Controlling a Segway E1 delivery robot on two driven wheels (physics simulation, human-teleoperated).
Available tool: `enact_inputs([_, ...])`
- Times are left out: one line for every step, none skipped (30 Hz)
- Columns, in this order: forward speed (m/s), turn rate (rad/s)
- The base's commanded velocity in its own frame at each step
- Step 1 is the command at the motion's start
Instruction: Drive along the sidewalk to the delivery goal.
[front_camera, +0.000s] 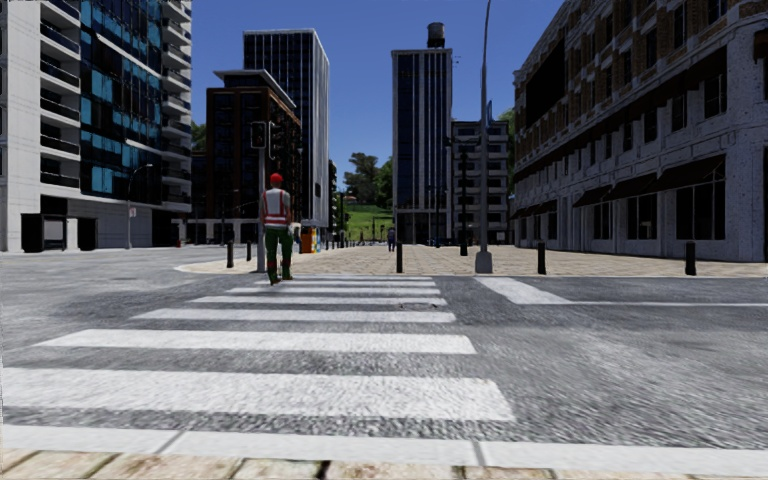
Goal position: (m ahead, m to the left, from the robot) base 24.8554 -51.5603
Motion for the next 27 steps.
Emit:
enact_inputs([2.00, 1.20])
enact_inputs([2.00, 1.20])
enact_inputs([2.00, 1.20])
enact_inputs([2.00, 1.20])
enact_inputs([2.00, 1.20])
enact_inputs([2.00, 1.20])
enact_inputs([2.00, 1.16])
enact_inputs([2.00, 0.13])
enact_inputs([2.00, 0.13])
enact_inputs([2.00, 0.00])
enact_inputs([2.00, 0.00])
enact_inputs([2.00, 0.00])
enact_inputs([2.00, 0.00])
enact_inputs([2.00, 0.00])
enact_inputs([2.00, 0.00])
enact_inputs([2.00, 0.00])
enact_inputs([2.00, 0.00])
enact_inputs([2.00, 0.07])
enact_inputs([2.00, 0.07])
enact_inputs([2.00, 0.54])
enact_inputs([2.00, 1.20])
enact_inputs([2.00, 1.20])
enact_inputs([2.00, 1.20])
enact_inputs([2.00, 1.20])
enact_inputs([2.00, 1.20])
enact_inputs([2.00, 1.20])
enact_inputs([2.00, 1.20])
